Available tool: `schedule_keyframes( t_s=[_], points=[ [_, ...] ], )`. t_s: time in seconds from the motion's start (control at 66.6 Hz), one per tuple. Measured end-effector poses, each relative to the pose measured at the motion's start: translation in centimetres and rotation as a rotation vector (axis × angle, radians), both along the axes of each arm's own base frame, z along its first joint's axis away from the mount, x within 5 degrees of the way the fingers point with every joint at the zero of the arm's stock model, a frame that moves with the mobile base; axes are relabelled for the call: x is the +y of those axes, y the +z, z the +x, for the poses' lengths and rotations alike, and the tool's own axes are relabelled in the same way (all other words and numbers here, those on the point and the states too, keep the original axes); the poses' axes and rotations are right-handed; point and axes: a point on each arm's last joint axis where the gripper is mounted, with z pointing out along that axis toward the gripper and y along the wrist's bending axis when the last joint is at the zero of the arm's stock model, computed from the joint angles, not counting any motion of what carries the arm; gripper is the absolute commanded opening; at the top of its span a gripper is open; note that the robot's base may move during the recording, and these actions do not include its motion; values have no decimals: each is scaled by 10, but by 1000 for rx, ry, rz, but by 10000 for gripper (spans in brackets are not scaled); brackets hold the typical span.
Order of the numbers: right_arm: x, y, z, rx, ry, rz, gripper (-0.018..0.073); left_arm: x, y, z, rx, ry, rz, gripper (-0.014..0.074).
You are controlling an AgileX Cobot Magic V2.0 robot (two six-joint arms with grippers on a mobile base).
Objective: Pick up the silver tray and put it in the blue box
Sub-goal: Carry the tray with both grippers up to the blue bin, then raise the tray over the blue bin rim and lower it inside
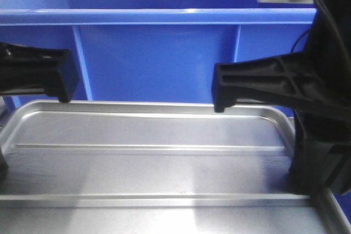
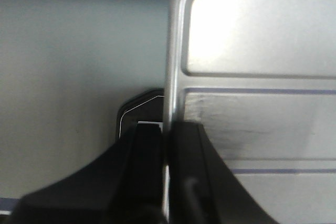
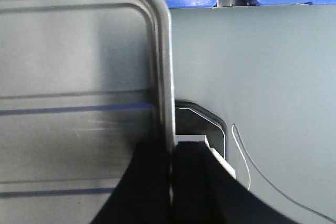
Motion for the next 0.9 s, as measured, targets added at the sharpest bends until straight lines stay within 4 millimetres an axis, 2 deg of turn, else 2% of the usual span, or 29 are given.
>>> schedule_keyframes(
  t_s=[0.481, 0.676, 0.901],
  points=[
    [0, 2, 0, 2, -4, -6, 53, -1, 4, 0, 0, 5, -1, -6],
    [0, 25, 4, -3, -33, -43, 53, -4, 22, 5, -46, -5, -6, -6],
    [2, 70, 14, -103, -15, -78, 53, -6, 49, 13, -128, -7, -10, -6]
  ],
)
